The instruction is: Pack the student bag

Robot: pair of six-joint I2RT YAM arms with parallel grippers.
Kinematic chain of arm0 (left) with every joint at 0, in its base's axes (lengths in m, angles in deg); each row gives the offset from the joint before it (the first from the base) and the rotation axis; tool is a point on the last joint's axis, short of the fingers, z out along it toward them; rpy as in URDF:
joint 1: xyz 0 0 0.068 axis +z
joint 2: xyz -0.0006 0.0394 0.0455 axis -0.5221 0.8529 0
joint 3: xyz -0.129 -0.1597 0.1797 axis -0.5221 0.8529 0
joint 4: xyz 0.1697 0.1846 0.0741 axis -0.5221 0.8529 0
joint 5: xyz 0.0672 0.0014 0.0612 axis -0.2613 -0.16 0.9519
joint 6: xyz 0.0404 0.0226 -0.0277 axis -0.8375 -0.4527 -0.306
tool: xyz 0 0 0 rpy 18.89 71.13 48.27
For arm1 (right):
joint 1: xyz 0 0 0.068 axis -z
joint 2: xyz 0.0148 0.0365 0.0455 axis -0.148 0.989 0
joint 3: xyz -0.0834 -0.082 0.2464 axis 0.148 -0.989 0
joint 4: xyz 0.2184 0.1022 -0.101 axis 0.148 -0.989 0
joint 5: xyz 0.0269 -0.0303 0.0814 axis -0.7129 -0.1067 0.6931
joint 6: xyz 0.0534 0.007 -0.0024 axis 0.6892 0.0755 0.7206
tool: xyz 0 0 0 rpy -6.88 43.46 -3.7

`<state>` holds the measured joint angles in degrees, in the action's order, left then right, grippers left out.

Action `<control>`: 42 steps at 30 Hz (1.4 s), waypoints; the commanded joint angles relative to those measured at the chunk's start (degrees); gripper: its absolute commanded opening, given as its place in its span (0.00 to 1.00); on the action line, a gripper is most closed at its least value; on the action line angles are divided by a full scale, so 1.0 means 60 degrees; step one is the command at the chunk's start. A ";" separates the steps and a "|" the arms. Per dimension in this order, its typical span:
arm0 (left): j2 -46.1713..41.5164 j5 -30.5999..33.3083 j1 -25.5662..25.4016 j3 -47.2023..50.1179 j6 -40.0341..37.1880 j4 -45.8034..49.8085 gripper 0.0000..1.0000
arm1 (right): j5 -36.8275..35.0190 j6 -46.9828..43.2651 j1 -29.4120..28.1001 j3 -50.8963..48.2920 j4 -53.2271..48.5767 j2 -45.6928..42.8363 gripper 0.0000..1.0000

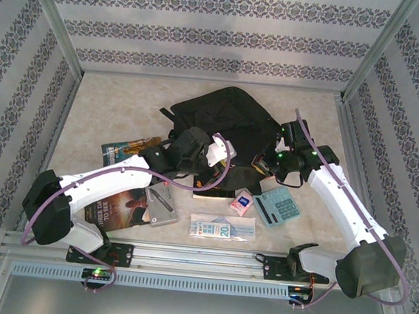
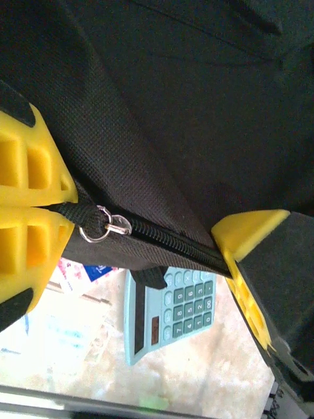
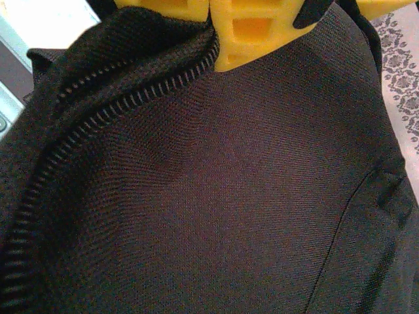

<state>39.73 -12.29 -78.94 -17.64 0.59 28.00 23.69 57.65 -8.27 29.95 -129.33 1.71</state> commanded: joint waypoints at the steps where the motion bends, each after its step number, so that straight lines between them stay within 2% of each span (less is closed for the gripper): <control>1: -0.0785 0.1896 0.0783 0.0233 -0.0496 0.0758 0.00 | -0.2171 -0.0712 0.0298 0.0151 -0.1279 0.0025 0.00; 11: -0.1027 0.3090 0.0839 0.0327 -0.1846 0.0729 0.00 | -0.2341 -0.0958 0.0367 0.0181 -0.1452 -0.0006 0.00; 16: -0.1009 0.3527 0.0823 0.0293 -0.2881 0.0610 0.00 | -0.1972 -0.1030 0.0312 0.0204 -0.1242 0.0016 0.00; 20: -0.0782 0.4190 0.0720 0.0092 -0.3671 0.0042 0.00 | -0.1977 -0.1249 -0.0095 0.0477 -0.1246 0.0183 0.00; 30: 0.0014 0.6158 0.0410 0.0185 -0.6934 -0.2171 0.00 | -0.2341 -0.1639 -0.0665 0.0772 -0.1482 0.0303 0.00; 33: 0.0059 0.6298 0.0421 0.0475 -0.7429 -0.2482 0.00 | -0.2436 -0.1681 -0.0621 0.0694 -0.1521 0.0259 0.00; 38: -0.0143 0.6072 0.0557 0.0889 -0.7274 -0.2520 0.00 | -0.2698 -0.1626 -0.0161 0.0624 -0.1708 0.0208 0.00; 42: -0.0494 0.5074 0.0557 0.0946 -0.6552 -0.1500 0.00 | -0.2974 -0.1245 0.0573 0.0632 -0.1686 0.0126 0.00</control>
<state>40.47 10.29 -79.05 -12.83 -40.89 13.75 15.43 50.70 -9.53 34.63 -129.16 3.76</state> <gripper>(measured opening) 0.052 0.069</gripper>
